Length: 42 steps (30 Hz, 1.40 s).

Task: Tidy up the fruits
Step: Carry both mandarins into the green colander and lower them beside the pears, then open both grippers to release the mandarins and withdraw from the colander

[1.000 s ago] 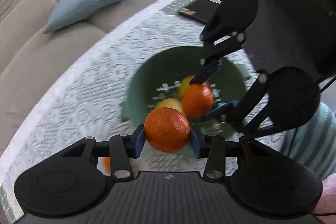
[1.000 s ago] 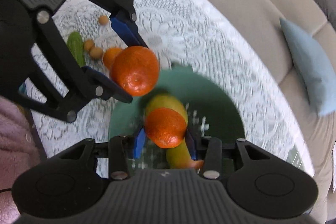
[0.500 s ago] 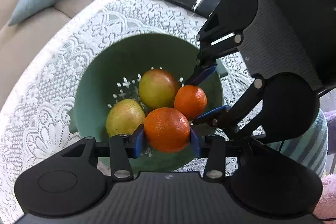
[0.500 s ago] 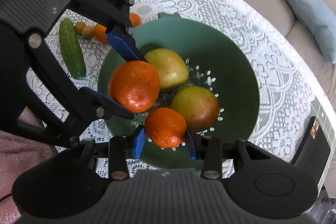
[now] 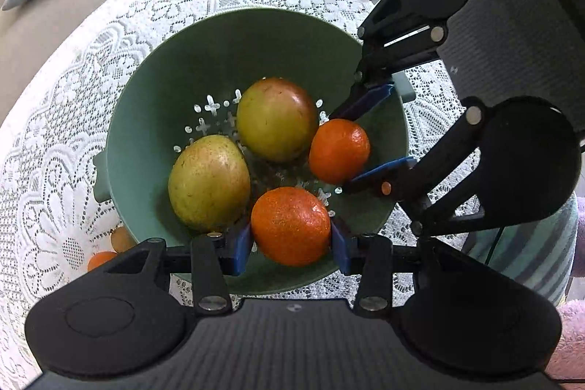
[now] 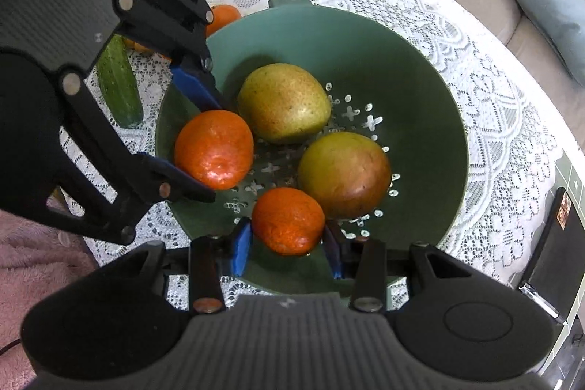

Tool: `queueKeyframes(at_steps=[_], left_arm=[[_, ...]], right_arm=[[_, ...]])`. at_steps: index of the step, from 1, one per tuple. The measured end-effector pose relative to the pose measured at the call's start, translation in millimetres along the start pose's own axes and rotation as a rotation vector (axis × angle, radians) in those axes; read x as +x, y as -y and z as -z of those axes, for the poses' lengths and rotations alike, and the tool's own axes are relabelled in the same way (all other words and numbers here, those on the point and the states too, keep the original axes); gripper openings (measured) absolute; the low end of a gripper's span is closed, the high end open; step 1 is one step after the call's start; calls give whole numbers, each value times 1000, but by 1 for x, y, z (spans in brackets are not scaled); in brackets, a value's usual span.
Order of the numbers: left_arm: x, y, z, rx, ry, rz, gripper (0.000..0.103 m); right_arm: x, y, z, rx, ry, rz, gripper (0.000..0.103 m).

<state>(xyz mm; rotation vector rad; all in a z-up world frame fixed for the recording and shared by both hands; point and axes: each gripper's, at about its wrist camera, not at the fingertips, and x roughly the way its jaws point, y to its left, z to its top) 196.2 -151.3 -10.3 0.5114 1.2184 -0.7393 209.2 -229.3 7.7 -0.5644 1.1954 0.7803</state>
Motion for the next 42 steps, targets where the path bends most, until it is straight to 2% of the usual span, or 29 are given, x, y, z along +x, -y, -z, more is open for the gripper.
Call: queueKeyframes(at_steps=[19, 28, 30, 32, 42], left_arm=[[1, -13, 5, -82, -26, 5, 51], [0, -12, 5, -84, -26, -25, 56], [-3, -12, 6, -93, -25, -25, 57], [-7, -13, 7, -104, -20, -23, 58], [-33, -10, 14, -116, 40, -38, 62]], right_arm=[[2, -7, -5, -14, -26, 42, 41], [-5, -12, -6, -24, -14, 66, 50], [-7, -13, -5, -26, -10, 74, 54], [-9, -14, -6, -29, -4, 92, 64], [-23, -30, -11, -89, 45, 176, 79]])
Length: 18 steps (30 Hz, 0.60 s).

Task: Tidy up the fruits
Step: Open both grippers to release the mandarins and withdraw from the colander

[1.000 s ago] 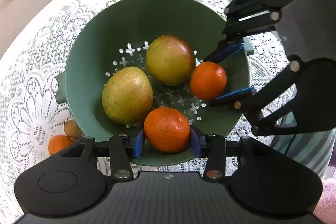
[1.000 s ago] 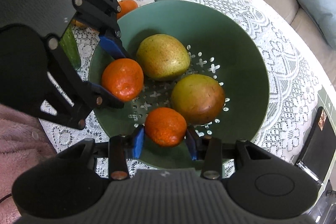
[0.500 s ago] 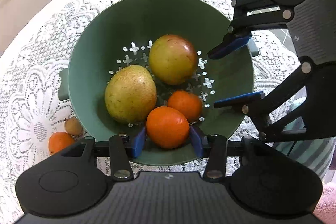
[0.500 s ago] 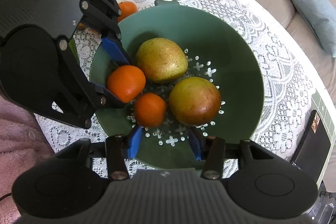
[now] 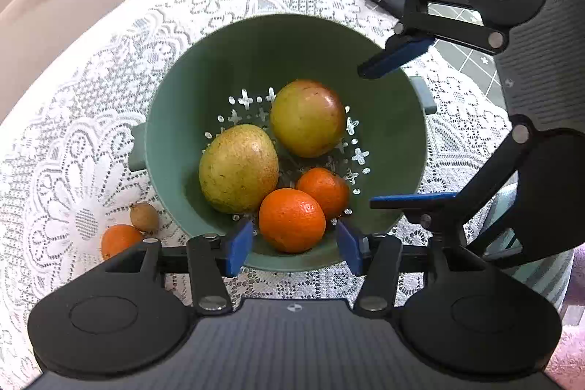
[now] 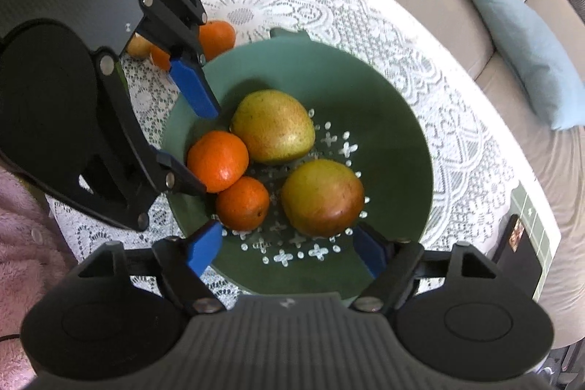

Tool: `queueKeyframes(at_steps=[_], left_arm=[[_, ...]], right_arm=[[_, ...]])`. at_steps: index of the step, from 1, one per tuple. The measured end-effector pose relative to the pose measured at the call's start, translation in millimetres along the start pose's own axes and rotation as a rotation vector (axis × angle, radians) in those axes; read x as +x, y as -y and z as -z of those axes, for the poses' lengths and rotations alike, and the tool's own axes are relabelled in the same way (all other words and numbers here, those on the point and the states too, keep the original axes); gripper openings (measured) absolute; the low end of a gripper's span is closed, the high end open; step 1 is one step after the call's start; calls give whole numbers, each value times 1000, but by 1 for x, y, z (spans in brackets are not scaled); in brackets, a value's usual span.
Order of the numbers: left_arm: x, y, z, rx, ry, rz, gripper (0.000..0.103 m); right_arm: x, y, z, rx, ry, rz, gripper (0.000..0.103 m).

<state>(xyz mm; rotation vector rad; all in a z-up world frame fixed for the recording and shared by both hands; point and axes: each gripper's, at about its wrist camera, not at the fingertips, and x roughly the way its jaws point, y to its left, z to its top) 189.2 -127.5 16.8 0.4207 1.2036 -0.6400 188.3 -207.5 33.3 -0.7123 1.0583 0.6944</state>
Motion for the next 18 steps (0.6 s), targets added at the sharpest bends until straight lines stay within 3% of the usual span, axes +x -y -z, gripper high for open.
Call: queueKeyframes(at_steps=[2, 11, 18], left_arm=[[-6, 1, 2, 0, 15, -9, 62], [-40, -16, 12, -73, 119, -64, 64], [-54, -43, 22, -160, 191, -170, 68]], right_arm=[[-2, -3, -2, -7, 7, 25, 83], [-17, -11, -15, -6, 68, 105, 86], [-25, -18, -35, 53, 158, 134, 91]])
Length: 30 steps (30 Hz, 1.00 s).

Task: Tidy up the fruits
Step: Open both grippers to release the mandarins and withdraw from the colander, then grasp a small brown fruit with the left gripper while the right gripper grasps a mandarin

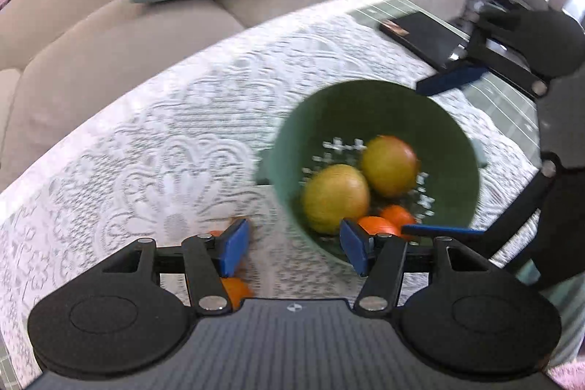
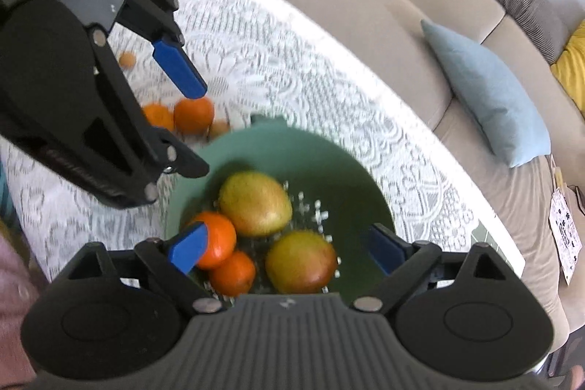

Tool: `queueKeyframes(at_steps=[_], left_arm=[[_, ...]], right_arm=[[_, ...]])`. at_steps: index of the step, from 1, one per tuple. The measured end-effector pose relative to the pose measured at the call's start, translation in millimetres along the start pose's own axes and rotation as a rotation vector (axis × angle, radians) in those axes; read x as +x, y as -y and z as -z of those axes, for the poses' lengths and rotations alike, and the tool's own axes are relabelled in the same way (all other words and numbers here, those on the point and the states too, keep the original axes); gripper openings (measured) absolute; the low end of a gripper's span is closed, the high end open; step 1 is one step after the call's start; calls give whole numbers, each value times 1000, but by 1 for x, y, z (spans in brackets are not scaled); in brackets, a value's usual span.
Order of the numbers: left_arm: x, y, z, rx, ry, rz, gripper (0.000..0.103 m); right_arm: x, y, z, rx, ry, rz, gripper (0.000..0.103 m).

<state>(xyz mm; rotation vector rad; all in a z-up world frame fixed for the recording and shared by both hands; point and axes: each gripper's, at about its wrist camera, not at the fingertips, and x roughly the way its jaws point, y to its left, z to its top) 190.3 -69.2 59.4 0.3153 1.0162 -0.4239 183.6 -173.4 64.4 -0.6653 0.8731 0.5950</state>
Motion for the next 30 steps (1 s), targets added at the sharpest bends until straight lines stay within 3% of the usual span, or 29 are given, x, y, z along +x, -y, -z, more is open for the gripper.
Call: queueKeyframes(at_steps=[10, 19, 28, 30], left_arm=[[-6, -47, 20, -135, 21, -7, 69], [-6, -91, 49, -244, 2, 2, 70], [-11, -134, 81, -352, 59, 2, 71], [-10, -141, 86, -366, 69, 10, 71]], right_arm=[[5, -22, -32, 55, 85, -51, 94], [32, -49, -55, 48, 81, -98, 94], [57, -54, -63, 57, 135, -143, 94], [61, -54, -64, 49, 149, -163, 90]])
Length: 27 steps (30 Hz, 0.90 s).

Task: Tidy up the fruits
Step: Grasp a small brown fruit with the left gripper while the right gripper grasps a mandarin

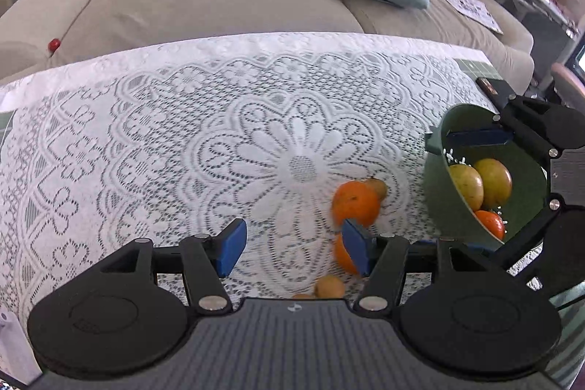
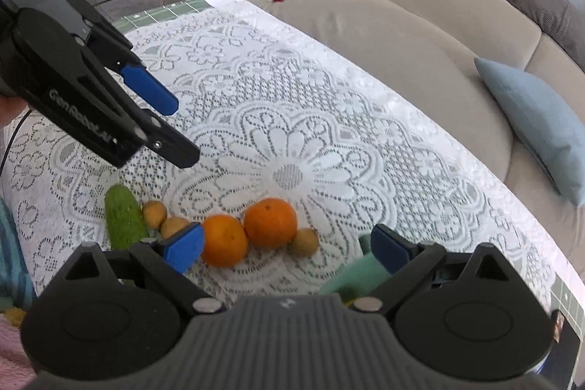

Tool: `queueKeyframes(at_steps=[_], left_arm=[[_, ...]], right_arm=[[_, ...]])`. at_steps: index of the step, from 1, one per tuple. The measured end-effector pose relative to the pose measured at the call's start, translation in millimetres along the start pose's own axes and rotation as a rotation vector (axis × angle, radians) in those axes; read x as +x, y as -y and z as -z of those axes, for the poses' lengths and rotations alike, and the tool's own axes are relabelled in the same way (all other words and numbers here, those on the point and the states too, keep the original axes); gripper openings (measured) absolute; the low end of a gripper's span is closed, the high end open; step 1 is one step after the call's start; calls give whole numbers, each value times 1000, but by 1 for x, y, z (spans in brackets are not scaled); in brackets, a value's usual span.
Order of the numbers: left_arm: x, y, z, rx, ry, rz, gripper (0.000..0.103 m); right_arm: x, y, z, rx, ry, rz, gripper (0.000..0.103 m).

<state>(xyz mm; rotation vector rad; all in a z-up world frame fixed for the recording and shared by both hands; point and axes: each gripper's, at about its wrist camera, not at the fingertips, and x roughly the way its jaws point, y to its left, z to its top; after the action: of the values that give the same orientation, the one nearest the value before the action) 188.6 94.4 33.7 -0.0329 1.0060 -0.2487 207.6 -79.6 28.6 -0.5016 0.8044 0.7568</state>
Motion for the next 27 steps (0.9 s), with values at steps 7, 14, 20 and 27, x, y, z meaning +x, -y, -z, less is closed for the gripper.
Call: queueKeyframes(at_steps=[7, 14, 20, 27], left_arm=[[12, -18, 12, -26, -11, 20, 71], [30, -33, 23, -65, -79, -3, 66], [40, -48, 28, -130, -100, -5, 59], [51, -59, 28, -161, -106, -6, 58]], right_arm=[[17, -4, -3, -22, -55, -58, 69], [36, -7, -13, -4, -97, -73, 50], [55, -4, -21, 46, -140, -71, 39], [70, 6, -24, 129, -175, -78, 39]])
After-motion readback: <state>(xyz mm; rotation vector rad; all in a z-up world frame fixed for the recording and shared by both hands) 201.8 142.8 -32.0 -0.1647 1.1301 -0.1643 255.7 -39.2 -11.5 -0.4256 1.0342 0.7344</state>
